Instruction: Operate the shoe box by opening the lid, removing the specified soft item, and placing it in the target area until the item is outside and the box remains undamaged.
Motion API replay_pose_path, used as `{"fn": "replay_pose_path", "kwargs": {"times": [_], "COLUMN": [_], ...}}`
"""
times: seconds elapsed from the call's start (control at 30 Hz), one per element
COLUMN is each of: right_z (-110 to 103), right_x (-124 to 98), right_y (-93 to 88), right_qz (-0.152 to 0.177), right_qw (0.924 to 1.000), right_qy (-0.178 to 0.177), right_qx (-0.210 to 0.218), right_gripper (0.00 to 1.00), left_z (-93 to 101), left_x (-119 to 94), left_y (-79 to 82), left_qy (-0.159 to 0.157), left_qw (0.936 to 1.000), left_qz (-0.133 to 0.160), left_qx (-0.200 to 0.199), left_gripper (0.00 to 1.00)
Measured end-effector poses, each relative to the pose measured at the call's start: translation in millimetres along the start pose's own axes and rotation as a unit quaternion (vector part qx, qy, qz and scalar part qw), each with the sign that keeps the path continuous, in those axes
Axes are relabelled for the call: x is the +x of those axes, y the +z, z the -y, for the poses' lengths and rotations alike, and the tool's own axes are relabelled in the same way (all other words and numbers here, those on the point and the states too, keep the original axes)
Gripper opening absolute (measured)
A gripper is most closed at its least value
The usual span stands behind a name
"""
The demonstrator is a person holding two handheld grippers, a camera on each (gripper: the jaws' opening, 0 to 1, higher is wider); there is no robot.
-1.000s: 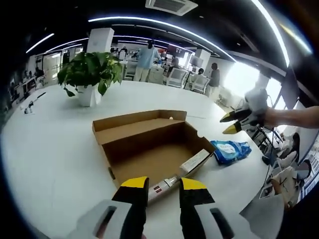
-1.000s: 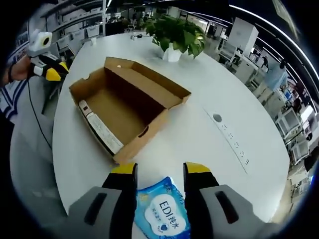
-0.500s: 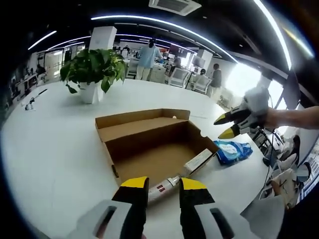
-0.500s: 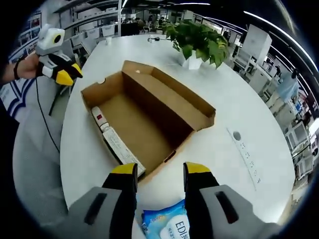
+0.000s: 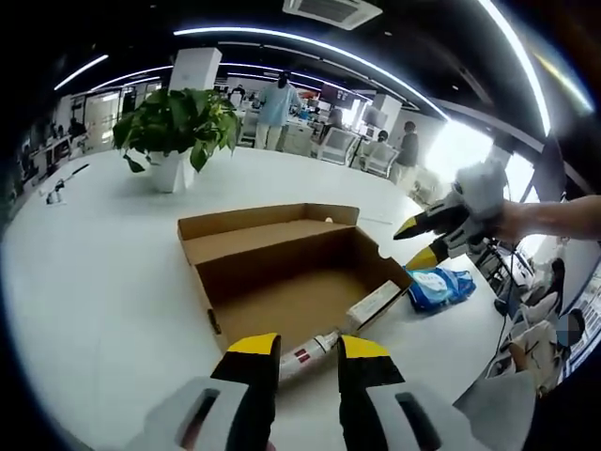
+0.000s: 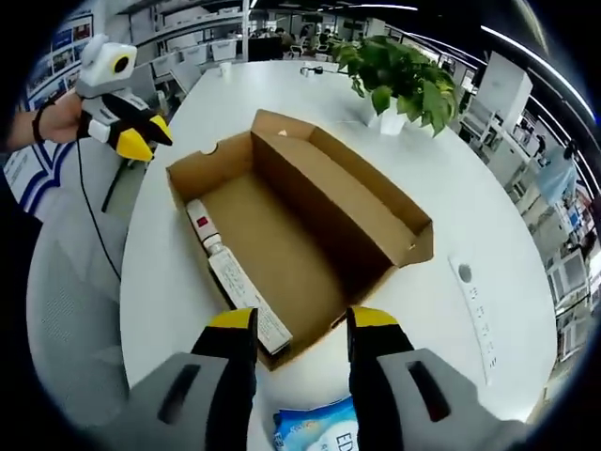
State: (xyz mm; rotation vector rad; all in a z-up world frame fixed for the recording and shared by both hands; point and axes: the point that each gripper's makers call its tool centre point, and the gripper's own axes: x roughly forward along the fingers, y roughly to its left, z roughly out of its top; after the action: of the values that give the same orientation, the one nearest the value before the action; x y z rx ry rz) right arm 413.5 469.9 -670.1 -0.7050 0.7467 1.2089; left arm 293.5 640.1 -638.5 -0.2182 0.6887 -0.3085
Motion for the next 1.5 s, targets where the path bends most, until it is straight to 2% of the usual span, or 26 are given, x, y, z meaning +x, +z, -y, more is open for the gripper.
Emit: {"fn": "replay_pose_path", "kwargs": {"times": [0.1,0.27,0.6,0.83,0.9,1.07,1.27,1.4,1.5], "right_z": [-7,-18,-25,-29,-27,-25,-23,-19,-15], "right_x": [5,21,31,44,49,57,67,68,68], "right_y": [2.2,-8.4,-1.1,-4.4,-4.9,-5.3,-7.7,-4.8,-5.7], "right_qz": [-0.004,-0.043,-0.061,-0.081,-0.088,-0.106,-0.131,-0.129,-0.128], "right_qw": [0.9998,0.9963,0.9936,0.9888,0.9874,0.9836,0.9762,0.9745,0.9765], "right_qy": [0.016,0.048,0.068,0.092,0.091,0.109,0.123,0.118,0.110], "right_qx": [-0.006,-0.057,-0.068,-0.086,-0.095,-0.097,-0.122,-0.141,-0.134], "right_gripper": [0.35,0.38,0.42,0.46,0.44,0.50,0.56,0.61,0.64], "left_z": [-0.8,-0.5,-6.1,-9.3,-10.8,-13.0,-16.0,-17.1,-17.0], "left_x": [0,-1,-6,-6,-6,-5,-4,-3,-3], "left_y": [-1.6,-8.3,-20.3,-23.8,-24.7,-26.0,-25.6,-24.2,-23.5], "left_qy": [0.000,-0.001,0.003,0.004,0.004,0.005,0.005,0.006,0.007], "left_qw": [1.0000,1.0000,0.9998,0.9997,0.9996,0.9995,0.9994,0.9994,0.9994], "left_qz": [0.000,-0.004,-0.007,-0.006,-0.007,-0.008,-0.009,-0.008,-0.007], "left_qx": [-0.004,-0.005,-0.017,-0.024,-0.026,-0.028,-0.032,-0.033,-0.034], "left_gripper": [0.24,0.24,0.24,0.24,0.24,0.24,0.24,0.24,0.24]}}
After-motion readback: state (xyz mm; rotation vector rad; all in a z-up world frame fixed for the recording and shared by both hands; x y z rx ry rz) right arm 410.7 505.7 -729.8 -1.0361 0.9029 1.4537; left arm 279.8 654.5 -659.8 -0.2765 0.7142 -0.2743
